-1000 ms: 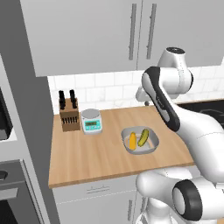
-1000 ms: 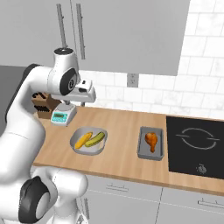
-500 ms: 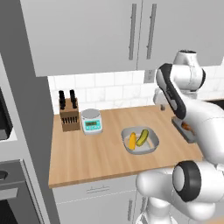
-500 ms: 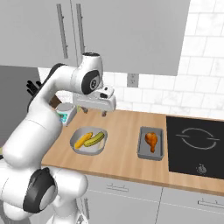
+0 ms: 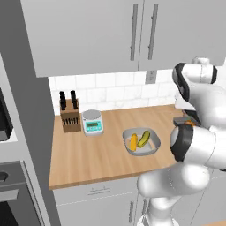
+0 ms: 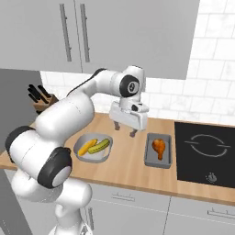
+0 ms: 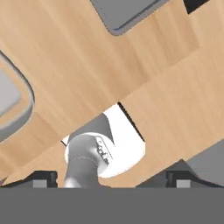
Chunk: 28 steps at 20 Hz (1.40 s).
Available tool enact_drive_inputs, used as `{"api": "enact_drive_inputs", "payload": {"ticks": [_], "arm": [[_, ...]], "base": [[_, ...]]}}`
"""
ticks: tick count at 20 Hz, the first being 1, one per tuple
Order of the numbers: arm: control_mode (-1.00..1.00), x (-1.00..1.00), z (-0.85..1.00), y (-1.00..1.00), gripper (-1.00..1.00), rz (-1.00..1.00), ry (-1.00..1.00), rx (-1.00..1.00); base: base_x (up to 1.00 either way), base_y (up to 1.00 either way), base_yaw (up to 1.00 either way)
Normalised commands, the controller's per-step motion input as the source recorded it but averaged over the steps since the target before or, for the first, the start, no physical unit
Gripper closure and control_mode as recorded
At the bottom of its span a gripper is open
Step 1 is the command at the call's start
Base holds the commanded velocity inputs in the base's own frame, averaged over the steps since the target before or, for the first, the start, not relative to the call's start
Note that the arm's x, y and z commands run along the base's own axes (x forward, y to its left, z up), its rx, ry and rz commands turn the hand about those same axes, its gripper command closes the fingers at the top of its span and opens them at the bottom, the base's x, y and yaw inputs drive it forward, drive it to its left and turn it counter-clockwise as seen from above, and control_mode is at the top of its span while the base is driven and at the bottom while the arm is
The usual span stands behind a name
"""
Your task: Take the meat container that has the chicken drumstick and place it on the second highest rack of the freezer. Then take the vegetable container that has the cucumber and corn and place it on the highest rack of the freezer.
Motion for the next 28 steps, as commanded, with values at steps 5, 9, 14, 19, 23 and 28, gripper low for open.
{"api": "enact_drive_inputs", "payload": {"ticks": [5,9,14,19,23,28], "arm": [[-1.00,0.00,-0.31,-0.68,-1.00,-0.55,0.34,0.08],[-1.00,0.00,-0.28,-0.46,-1.00,-0.44,0.32,0.10],[-1.00,0.11,-0.40,-0.47,-1.00,-0.26,0.26,0.00],[-1.00,0.30,-0.76,-0.30,-1.00,-0.12,0.13,-0.13],[-1.00,0.20,-0.61,-0.07,-1.00,-0.04,-0.01,-0.17],[-1.00,0.00,-0.34,0.04,-1.00,0.00,-0.17,-0.16]], "base": [[0.00,0.00,0.00],[0.00,0.00,0.00],[0.00,0.00,0.00],[0.00,0.00,0.00],[0.00,0.00,0.00],[0.00,0.00,0.00]]}}
